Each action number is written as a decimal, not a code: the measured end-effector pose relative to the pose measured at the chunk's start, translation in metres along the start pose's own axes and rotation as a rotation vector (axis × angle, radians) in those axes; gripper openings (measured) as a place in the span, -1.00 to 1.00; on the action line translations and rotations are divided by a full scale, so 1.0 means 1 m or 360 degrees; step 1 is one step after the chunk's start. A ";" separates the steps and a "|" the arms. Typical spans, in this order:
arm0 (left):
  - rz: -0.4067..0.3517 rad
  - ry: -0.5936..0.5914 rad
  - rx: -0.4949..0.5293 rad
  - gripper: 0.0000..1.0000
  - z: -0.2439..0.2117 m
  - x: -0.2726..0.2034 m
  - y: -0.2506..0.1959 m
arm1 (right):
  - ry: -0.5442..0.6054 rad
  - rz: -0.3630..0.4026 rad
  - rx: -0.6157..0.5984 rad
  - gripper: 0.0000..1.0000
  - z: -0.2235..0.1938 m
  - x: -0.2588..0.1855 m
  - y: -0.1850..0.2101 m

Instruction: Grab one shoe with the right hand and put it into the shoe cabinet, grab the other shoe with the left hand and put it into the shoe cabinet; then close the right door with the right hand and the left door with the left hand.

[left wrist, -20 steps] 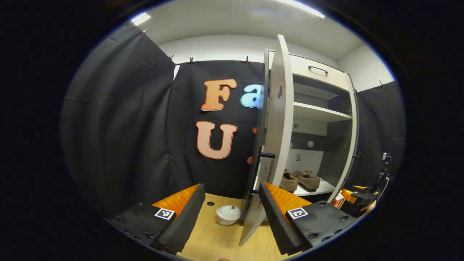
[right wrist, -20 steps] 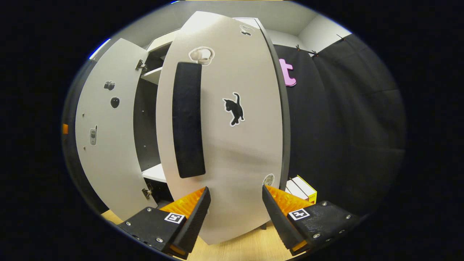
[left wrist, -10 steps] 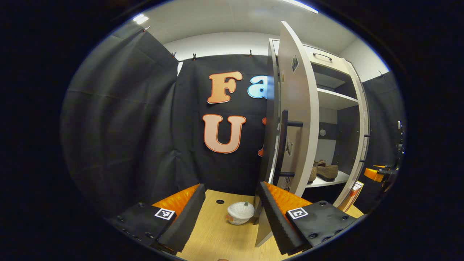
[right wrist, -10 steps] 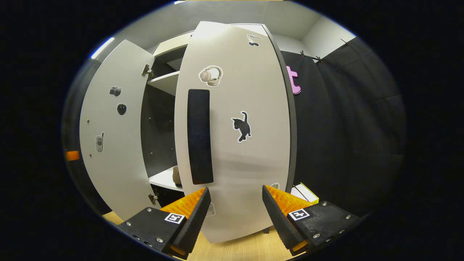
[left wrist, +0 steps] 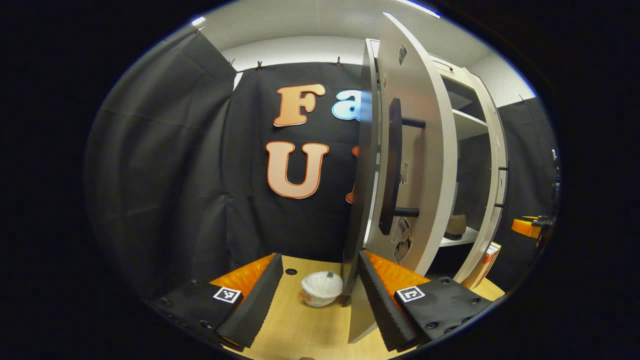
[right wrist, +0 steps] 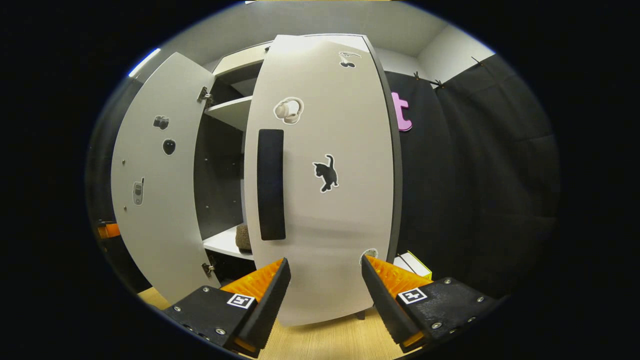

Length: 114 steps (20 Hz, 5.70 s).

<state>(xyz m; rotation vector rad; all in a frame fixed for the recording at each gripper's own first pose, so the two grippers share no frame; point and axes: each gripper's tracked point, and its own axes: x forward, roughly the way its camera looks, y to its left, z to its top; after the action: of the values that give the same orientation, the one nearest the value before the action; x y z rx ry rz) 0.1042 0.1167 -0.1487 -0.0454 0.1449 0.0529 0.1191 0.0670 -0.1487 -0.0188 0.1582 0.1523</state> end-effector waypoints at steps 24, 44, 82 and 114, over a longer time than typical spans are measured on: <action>-0.0329 0.0043 0.0011 0.99 -0.011 -0.007 -0.104 | -0.0037 0.0076 0.0027 0.77 0.002 -0.037 -0.002; -0.0484 0.0047 0.0022 0.93 -0.015 0.082 -0.214 | -0.0042 -0.0107 0.0029 0.77 -0.010 -0.049 -0.062; -0.0170 -0.0121 0.0137 0.94 0.166 -0.013 -0.129 | -0.0109 -0.0017 -0.0001 0.80 0.138 -0.031 -0.056; 0.0033 -0.0280 0.0037 0.93 0.213 -0.111 -0.037 | -0.0203 -0.0173 -0.0083 0.80 0.179 -0.168 -0.083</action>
<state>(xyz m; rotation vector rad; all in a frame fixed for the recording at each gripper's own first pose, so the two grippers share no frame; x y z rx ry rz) 0.0266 0.0844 0.0795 -0.0158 -0.0298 0.0757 -0.0046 -0.0343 0.0555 -0.0694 0.0258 0.0491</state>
